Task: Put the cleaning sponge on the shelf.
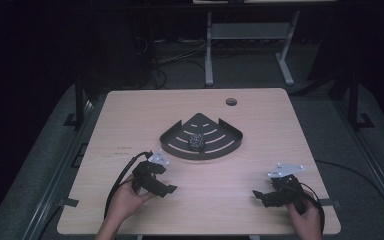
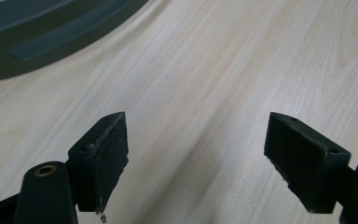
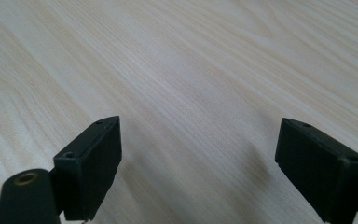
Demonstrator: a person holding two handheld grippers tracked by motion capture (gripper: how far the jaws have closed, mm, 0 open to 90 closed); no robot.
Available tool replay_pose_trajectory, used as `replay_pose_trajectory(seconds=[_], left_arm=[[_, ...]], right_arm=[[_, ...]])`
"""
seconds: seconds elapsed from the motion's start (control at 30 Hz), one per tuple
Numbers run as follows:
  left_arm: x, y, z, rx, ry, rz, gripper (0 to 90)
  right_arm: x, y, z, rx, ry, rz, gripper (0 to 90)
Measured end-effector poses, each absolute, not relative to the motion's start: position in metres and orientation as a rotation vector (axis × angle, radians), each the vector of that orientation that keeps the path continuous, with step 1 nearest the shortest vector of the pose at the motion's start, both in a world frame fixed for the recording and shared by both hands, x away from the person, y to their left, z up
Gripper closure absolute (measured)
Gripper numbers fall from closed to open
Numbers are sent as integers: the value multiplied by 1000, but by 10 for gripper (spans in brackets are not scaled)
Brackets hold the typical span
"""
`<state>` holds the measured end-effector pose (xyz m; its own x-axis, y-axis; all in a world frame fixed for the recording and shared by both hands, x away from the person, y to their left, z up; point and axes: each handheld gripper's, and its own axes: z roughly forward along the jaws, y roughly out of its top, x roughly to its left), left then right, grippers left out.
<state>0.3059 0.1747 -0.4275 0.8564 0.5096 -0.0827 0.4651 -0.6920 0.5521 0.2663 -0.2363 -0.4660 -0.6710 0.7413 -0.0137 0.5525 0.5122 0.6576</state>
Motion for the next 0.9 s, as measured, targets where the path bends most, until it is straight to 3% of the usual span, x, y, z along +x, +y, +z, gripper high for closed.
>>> replay_pose_trajectory(seconds=[0.9], left_arm=[[281, 208, -435, 2410, 780, 146, 207]], right_arm=[[265, -237, -465, 1088, 2465, 914, 140]])
